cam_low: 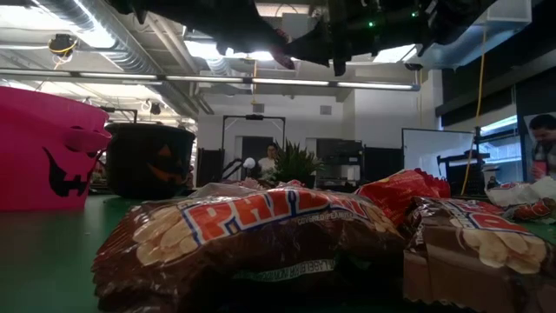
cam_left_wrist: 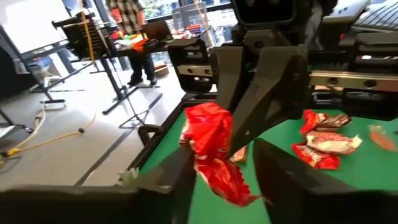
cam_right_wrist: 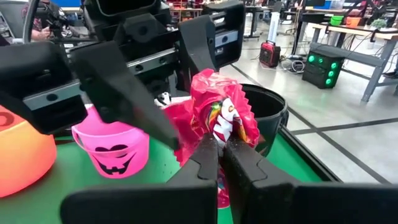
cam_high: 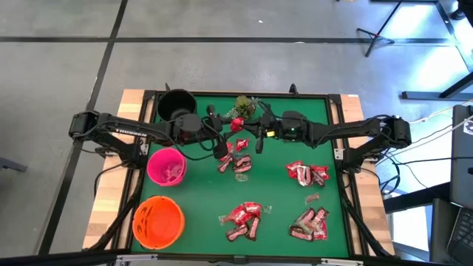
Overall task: Sort candy
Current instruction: Put the red candy into the orange bucket
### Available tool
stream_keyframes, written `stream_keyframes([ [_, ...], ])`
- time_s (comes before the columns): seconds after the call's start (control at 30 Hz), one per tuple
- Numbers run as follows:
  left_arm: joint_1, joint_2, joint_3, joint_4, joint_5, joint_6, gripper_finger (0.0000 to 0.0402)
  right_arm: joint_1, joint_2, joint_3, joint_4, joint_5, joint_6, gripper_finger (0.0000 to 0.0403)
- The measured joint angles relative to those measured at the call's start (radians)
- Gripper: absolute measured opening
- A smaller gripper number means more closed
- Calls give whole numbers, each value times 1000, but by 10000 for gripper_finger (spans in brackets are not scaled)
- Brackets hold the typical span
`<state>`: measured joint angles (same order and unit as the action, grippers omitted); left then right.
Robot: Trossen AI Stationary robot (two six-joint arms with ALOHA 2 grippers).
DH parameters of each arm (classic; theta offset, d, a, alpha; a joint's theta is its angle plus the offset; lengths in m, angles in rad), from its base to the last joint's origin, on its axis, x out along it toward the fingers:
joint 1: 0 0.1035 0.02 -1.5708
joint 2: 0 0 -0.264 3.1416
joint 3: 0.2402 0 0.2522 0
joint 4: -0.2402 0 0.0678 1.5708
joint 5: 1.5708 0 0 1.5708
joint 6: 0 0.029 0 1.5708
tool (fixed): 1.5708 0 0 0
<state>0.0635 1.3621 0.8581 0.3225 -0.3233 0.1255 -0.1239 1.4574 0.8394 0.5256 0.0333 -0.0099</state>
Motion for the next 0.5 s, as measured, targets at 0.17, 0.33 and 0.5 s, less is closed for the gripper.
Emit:
stream_keyframes([
  [0.17,-1,-1,0,-1,-16,29,50,0,0,-1,0,-2,-6,5],
  [0.33,-3,-20,0,-30,-20,42,11,0,-3,-1,3,-19,-47,31],
  [0.5,-18,-104,0,-159,-27,37,4,0,-46,-1,-11,-26,-55,123],
])
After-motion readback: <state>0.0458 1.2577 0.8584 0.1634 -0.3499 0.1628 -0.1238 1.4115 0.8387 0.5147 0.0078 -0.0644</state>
